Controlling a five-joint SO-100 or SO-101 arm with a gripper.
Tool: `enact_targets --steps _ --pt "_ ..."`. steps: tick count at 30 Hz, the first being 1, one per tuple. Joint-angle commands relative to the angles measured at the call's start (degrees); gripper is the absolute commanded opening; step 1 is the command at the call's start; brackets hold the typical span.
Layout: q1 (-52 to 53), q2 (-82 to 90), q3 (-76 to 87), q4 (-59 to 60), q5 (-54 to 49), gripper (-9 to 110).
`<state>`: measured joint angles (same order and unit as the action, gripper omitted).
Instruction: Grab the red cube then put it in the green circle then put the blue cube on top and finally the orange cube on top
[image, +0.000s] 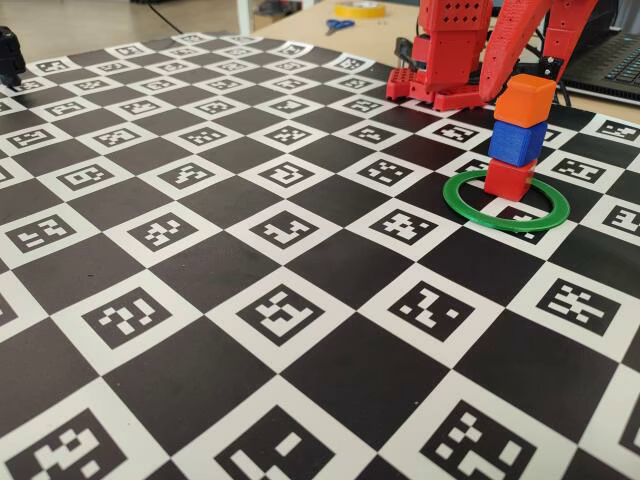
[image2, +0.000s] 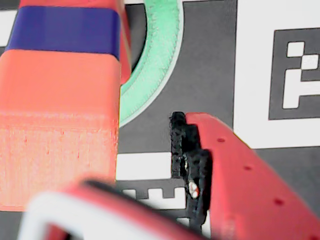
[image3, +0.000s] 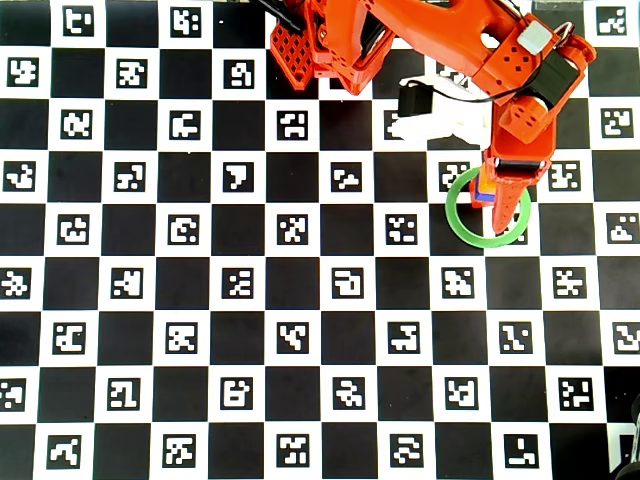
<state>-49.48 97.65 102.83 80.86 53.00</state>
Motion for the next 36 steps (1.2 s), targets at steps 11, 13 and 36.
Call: enact_targets --steps 11,13,36 --pt "0.5 8.2 -7.6 10.5 -1.7 52" --pt "0.5 7.8 -9.4 13.2 -1.8 52" --pt "10.5 22.6 -7.6 22.4 -21.4 25"
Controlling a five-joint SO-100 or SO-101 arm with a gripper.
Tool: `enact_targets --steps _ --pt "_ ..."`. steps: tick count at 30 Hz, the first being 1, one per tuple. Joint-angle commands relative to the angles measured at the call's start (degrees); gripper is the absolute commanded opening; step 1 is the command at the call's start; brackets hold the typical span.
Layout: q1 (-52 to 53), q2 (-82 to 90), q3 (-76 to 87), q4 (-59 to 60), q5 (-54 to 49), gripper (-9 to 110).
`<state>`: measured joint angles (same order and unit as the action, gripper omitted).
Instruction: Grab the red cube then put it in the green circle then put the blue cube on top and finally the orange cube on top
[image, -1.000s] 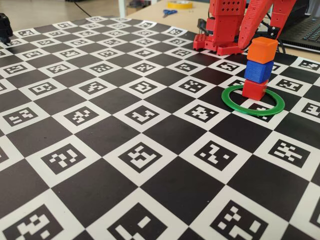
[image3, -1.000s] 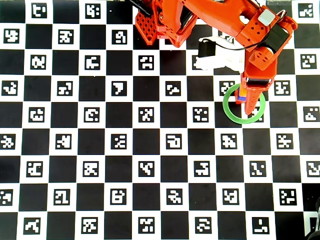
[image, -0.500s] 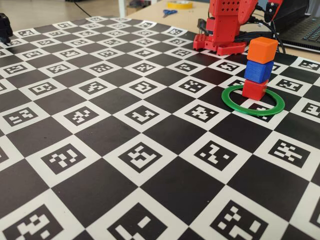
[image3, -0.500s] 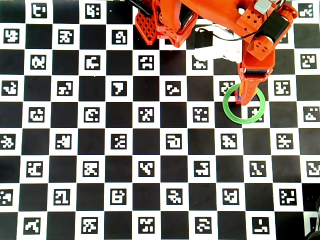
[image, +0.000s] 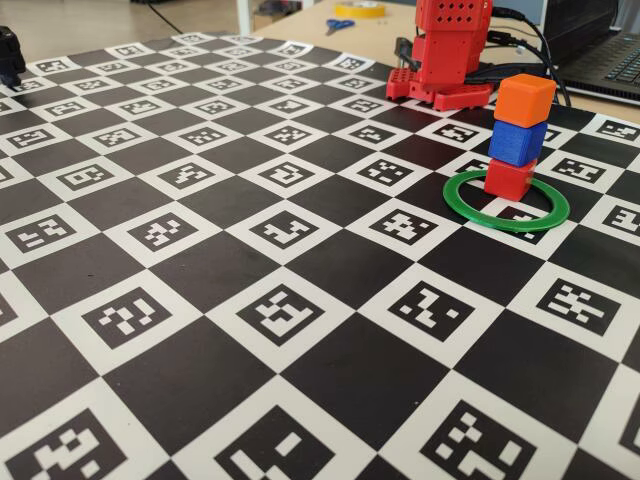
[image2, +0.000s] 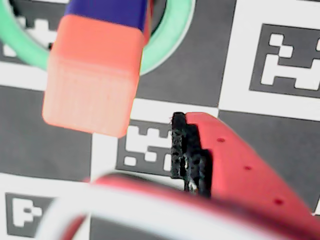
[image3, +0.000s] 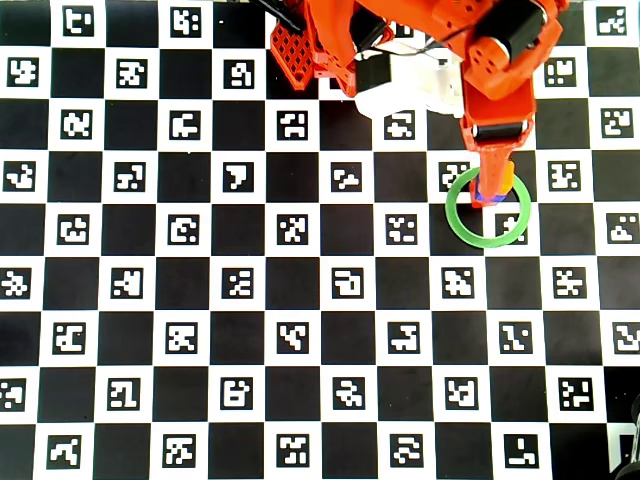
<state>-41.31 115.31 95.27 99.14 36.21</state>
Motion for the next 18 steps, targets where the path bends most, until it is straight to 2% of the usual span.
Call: enact_targets --steps 1,12,16,18 --pt "3.5 6.3 1.0 3.9 -7.2 24" --pt "22.1 19.9 15.1 -5.3 -35.3 7" --pt "25.8 24.0 19.0 -8.6 -47.0 -4" --pt "27.2 25.9 20.6 -10.5 -51.9 -5"
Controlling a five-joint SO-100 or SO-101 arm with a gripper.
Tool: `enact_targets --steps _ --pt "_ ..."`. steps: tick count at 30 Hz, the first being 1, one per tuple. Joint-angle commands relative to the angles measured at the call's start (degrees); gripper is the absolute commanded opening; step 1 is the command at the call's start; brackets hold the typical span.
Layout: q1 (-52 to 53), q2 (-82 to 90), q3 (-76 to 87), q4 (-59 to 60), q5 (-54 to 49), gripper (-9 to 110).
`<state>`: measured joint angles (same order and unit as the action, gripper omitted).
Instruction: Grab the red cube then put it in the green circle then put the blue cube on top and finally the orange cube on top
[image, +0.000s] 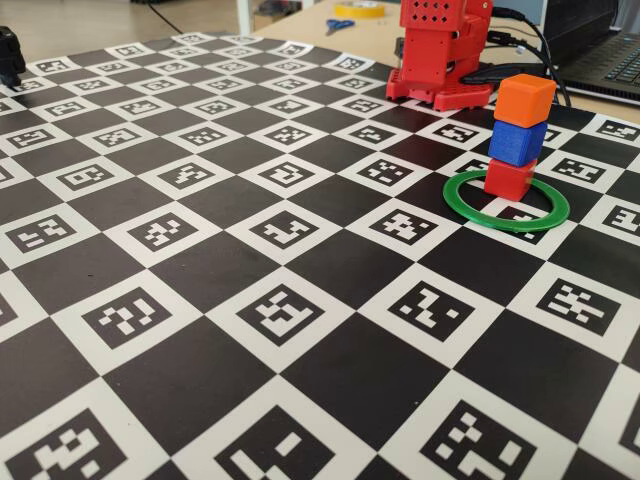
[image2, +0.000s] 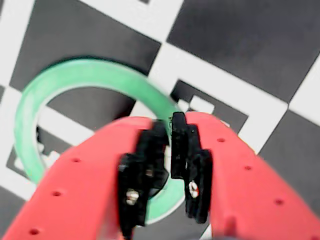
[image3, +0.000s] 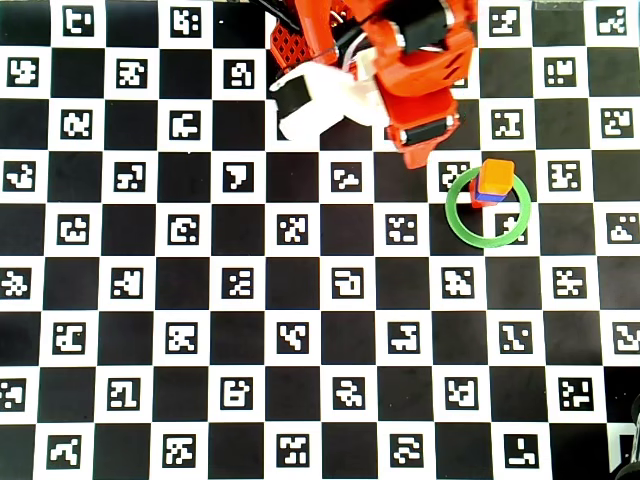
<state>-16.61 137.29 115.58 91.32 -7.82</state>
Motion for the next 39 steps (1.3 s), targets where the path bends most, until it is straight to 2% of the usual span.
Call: enact_targets --steps 1,8,15,23,31,39 --pt "3.4 5.0 1.1 -3.5 -9.1 -5" --pt "9.1 14.2 11.5 -12.7 -21.4 -5" --pt "12.7 23.6 22.6 -21.3 -39.4 -5" --pt "16.5 30.9 35.1 -29.4 -55.4 -5" --pt "17.5 44.6 48.6 -29.2 -67.5 -6" --pt "17.4 53.5 57.4 -23.9 -68.8 -6"
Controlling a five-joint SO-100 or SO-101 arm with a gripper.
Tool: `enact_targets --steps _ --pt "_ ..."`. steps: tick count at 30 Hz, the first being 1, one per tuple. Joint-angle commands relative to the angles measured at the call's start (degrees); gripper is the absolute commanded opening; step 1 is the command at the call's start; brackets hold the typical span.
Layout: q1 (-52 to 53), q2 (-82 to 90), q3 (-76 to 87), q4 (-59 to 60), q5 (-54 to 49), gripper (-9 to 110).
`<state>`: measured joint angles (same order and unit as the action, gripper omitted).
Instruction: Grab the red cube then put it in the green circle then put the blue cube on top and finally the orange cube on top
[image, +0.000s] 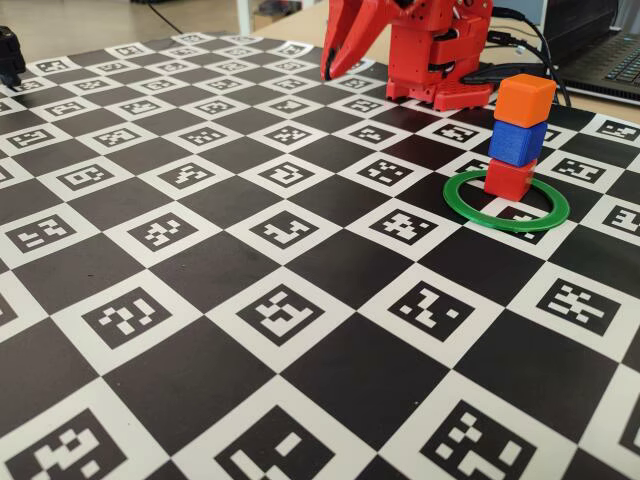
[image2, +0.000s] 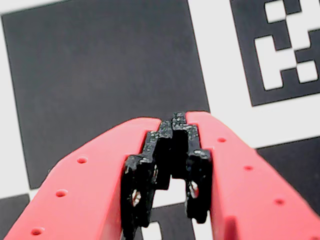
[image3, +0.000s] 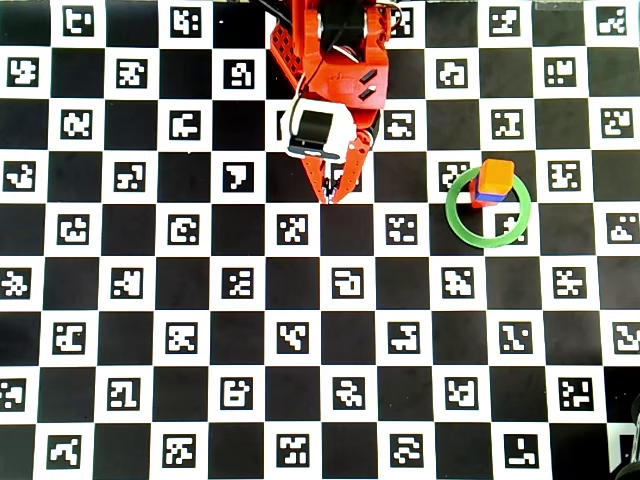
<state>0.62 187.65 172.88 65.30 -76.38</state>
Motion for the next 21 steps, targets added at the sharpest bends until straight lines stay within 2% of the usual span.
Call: enact_targets --steps 1,8,14,21 --pt "-0.1 4.0 0.8 3.1 0.0 -6" --pt "-1.4 4.7 4.0 11.1 -0.1 -6" --pt "-1.1 4.7 9.6 11.2 -1.8 -6" --pt "-2.0 4.7 9.8 10.7 0.9 -5"
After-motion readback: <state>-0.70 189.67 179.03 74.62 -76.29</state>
